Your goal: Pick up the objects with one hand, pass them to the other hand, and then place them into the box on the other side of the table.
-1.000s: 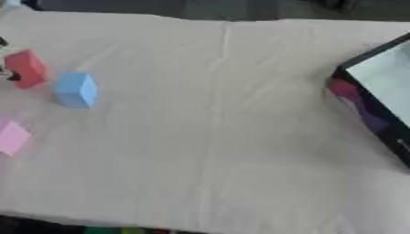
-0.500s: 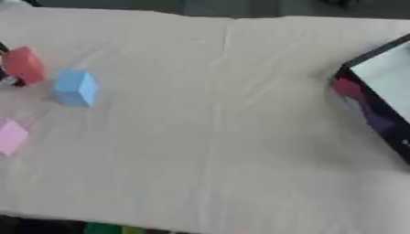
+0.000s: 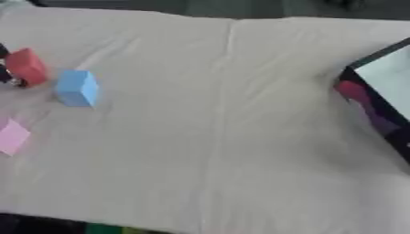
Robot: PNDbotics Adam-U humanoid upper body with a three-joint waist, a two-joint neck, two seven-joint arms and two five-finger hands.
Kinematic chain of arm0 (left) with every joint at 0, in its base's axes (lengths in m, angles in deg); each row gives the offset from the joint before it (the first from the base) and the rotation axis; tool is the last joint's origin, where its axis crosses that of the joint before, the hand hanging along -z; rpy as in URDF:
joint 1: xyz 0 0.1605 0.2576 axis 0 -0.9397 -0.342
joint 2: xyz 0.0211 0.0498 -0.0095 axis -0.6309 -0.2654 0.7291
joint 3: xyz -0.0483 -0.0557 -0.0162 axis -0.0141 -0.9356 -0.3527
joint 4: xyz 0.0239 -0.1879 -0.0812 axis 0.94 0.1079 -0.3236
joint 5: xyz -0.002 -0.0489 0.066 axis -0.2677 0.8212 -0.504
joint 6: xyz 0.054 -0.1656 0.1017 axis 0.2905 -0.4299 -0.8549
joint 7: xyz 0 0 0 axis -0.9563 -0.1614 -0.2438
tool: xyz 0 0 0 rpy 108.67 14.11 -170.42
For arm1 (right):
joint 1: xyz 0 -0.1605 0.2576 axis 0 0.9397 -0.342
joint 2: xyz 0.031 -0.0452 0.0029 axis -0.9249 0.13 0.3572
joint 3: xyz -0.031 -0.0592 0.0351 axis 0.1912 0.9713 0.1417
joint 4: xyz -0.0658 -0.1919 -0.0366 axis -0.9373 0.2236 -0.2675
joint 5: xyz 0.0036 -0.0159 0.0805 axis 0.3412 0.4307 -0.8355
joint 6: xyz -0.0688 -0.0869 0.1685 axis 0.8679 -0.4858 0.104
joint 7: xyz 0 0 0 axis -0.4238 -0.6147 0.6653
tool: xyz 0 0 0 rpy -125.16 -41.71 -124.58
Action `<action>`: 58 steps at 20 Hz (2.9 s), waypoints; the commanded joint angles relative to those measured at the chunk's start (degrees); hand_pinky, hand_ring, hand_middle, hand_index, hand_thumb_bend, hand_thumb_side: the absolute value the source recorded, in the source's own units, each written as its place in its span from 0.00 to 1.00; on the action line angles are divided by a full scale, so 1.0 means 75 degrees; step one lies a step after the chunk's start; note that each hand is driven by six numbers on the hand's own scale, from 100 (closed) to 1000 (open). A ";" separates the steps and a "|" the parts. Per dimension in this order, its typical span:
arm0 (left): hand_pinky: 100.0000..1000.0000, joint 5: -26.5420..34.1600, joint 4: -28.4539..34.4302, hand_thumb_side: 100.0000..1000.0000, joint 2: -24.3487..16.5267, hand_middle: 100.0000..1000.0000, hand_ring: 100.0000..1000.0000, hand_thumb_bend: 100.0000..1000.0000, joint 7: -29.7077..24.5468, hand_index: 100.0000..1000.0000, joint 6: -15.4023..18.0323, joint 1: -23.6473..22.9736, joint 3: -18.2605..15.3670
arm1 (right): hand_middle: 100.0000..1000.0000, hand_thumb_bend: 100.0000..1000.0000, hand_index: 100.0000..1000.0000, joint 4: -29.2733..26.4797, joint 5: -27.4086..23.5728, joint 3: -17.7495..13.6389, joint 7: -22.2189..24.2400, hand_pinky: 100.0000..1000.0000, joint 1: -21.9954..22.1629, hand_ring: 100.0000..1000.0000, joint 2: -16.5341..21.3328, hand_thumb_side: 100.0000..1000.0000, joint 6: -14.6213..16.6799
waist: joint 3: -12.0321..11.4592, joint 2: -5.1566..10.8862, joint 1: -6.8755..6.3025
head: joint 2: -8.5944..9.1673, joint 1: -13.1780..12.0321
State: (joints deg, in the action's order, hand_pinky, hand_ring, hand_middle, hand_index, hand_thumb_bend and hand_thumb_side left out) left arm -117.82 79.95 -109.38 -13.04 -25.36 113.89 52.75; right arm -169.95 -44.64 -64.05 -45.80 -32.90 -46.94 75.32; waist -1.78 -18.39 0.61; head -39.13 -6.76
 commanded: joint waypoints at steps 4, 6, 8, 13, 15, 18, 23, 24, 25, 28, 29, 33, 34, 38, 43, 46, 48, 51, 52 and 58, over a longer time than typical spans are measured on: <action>0.80 -0.0144 0.0214 0.00 -0.0175 0.63 0.76 0.41 0.0050 0.55 0.0009 0.0162 -0.0023 | 1.00 0.00 1.00 -0.0065 0.0040 -0.0110 0.0021 1.00 -0.0008 1.00 0.0175 0.56 0.0023 | -0.0012 0.0155 -0.0017 | 0.0007 0.0012; 0.79 -0.0049 0.0422 0.00 -0.0182 0.61 0.74 0.38 0.0112 0.53 0.0091 0.0177 -0.0044 | 1.00 0.00 1.00 -0.0075 0.0008 -0.0125 0.0022 1.00 -0.0008 1.00 0.0194 0.56 0.0035 | -0.0024 0.0180 -0.0021 | 0.0005 0.0065; 0.77 0.0138 0.0641 0.00 -0.0204 0.56 0.70 0.36 0.0114 0.51 0.0204 0.0172 -0.0028 | 1.00 0.00 1.00 -0.0090 -0.0039 -0.0141 0.0016 1.00 -0.0008 1.00 0.0227 0.56 0.0052 | -0.0035 0.0209 -0.0026 | 0.0011 0.0128; 0.75 0.0529 0.1091 0.00 -0.0252 0.52 0.65 0.31 0.0075 0.49 0.0338 0.0137 0.0096 | 1.00 0.00 1.00 -0.0096 -0.0122 -0.0143 0.0026 1.00 0.0011 1.00 0.0298 0.56 0.0069 | -0.0049 0.0294 -0.0043 | 0.0017 0.0191; 0.74 0.0708 0.1339 0.00 -0.0292 0.51 0.64 0.29 0.0109 0.48 0.0395 0.0095 0.0127 | 1.00 0.00 1.00 -0.0100 -0.0150 -0.0147 0.0025 1.00 0.0019 1.00 0.0325 0.56 0.0077 | -0.0056 0.0336 -0.0053 | 0.0038 0.0222; 0.74 0.1180 0.1812 0.00 -0.0330 0.50 0.62 0.24 0.0192 0.48 0.0506 -0.0057 0.0183 | 1.00 0.00 1.00 -0.0145 -0.0236 -0.0162 0.0011 1.00 -0.0004 1.00 0.0405 0.55 0.0114 | -0.0070 0.0396 -0.0065 | 0.0051 0.0294; 0.75 0.2135 0.2677 0.00 -0.0281 0.50 0.62 0.16 0.0755 0.47 0.0218 -0.0488 0.0351 | 1.00 0.00 1.00 -0.0281 -0.0490 -0.0170 -0.0065 1.00 -0.0191 1.00 0.0657 0.54 0.0212 | -0.0097 0.0490 -0.0083 | 0.0080 0.0430; 0.74 0.2349 0.2887 0.00 -0.0220 0.50 0.60 0.13 0.0886 0.47 0.0106 -0.0590 0.0386 | 1.00 0.00 1.00 -0.0314 -0.0551 -0.0163 -0.0082 1.00 -0.0250 1.00 0.0722 0.54 0.0230 | -0.0101 0.0504 -0.0086 | 0.0085 0.0450; 0.73 0.2607 0.3106 0.00 -0.0160 0.49 0.58 0.20 0.0982 0.47 0.0038 -0.0700 0.0418 | 1.00 0.00 1.00 -0.0354 -0.0612 -0.0150 -0.0093 1.00 -0.0314 1.00 0.0793 0.58 0.0250 | -0.0105 0.0519 -0.0089 | 0.0079 0.0470; 0.73 0.3154 0.3839 0.00 0.0039 0.50 0.58 0.09 0.1459 0.48 -0.0196 -0.1047 0.0512 | 1.00 0.00 1.00 -0.0469 -0.0796 -0.0115 -0.0122 1.00 -0.0483 1.00 0.1013 0.54 0.0304 | -0.0126 0.0570 -0.0112 | -0.0005 0.0561; 0.72 0.3287 0.4088 0.00 0.0133 0.49 0.58 0.07 0.1596 0.48 -0.0269 -0.1163 0.0544 | 1.00 0.00 1.00 -0.0499 -0.0848 -0.0104 -0.0129 1.00 -0.0535 1.00 0.1079 0.53 0.0315 | -0.0134 0.0586 -0.0119 | -0.0032 0.0593; 0.72 0.3714 0.4694 0.00 0.0436 0.49 0.57 0.04 0.1688 0.47 -0.0422 -0.1510 0.0697 | 1.00 0.00 1.00 -0.0617 -0.0977 -0.0016 -0.0041 1.00 -0.0781 1.00 0.1356 0.53 0.0331 | -0.0128 0.0670 -0.0135 | -0.0159 0.0725; 0.72 0.3788 0.4795 0.00 0.0501 0.49 0.57 0.03 0.1720 0.47 -0.0452 -0.1572 0.0701 | 1.00 0.00 1.00 -0.0648 -0.0968 0.0006 0.0006 1.00 -0.0845 1.00 0.1426 0.52 0.0345 | -0.0119 0.0690 -0.0133 | -0.0200 0.0778; 0.72 0.4012 0.5237 0.00 0.0755 0.48 0.56 0.02 0.1891 0.47 -0.0517 -0.1799 0.0778 | 1.00 0.00 1.00 -0.0723 -0.0770 0.0151 0.0318 1.00 -0.1122 1.00 0.1731 0.43 0.0381 | -0.0094 0.0757 -0.0140 | -0.0350 0.0898; 0.73 0.3986 0.5948 0.00 0.1286 0.48 0.56 0.00 0.2255 0.47 -0.0377 -0.2103 0.0911 | 1.00 0.00 1.00 -0.0650 -0.0569 0.0503 0.0824 1.00 -0.1657 1.00 0.1964 0.31 0.0360 | -0.0121 0.0794 -0.0139 | -0.0432 0.0983; 0.70 0.3941 0.6433 0.00 0.1645 0.48 0.55 0.00 0.2551 0.47 -0.0154 -0.2277 0.0999 | 1.00 0.00 1.00 -0.0658 -0.0382 0.0761 0.1141 1.00 -0.1991 1.00 0.1999 0.24 0.0384 | -0.0129 0.0800 -0.0121 | -0.0444 0.1003; 0.69 0.3854 0.6665 0.00 0.1838 0.48 0.54 0.00 0.2670 0.48 0.0001 -0.2360 0.1110 | 1.00 0.00 1.00 -0.0652 -0.0243 0.0926 0.1311 1.00 -0.2206 1.00 0.2008 0.22 0.0402 | -0.0136 0.0807 -0.0112 | -0.0427 0.0993; 0.69 0.3750 0.6847 0.00 0.2096 0.48 0.54 0.00 0.2712 0.47 0.0125 -0.2461 0.1228 | 1.00 0.00 1.00 -0.0592 -0.0121 0.1139 0.1483 1.00 -0.2481 1.00 0.2016 0.20 0.0391 | -0.0134 0.0822 -0.0092 | -0.0411 0.0971; 0.69 0.3706 0.6884 0.00 0.2172 0.48 0.54 0.00 0.2736 0.47 0.0141 -0.2492 0.1261 | 1.00 0.00 1.00 -0.0568 -0.0080 0.1194 0.1526 1.00 -0.2554 1.00 0.2020 0.19 0.0387 | -0.0132 0.0827 -0.0084 | -0.0408 0.0970; 0.68 0.3486 0.6986 0.00 0.2519 0.47 0.53 0.00 0.2881 0.47 0.0211 -0.2592 0.1402 | 1.00 0.00 1.00 -0.0534 0.0108 0.1549 0.1804 1.00 -0.2890 1.00 0.1947 0.16 0.0375 | -0.0127 0.0863 -0.0053 | -0.0411 0.0982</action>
State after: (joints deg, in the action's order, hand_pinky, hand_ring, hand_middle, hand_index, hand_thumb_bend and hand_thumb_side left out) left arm -91.17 131.01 -90.16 8.12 -23.93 93.69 63.19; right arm -173.65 -44.19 -52.48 -32.79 -53.58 -34.13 78.07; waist -2.78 -13.33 0.13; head -42.21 0.61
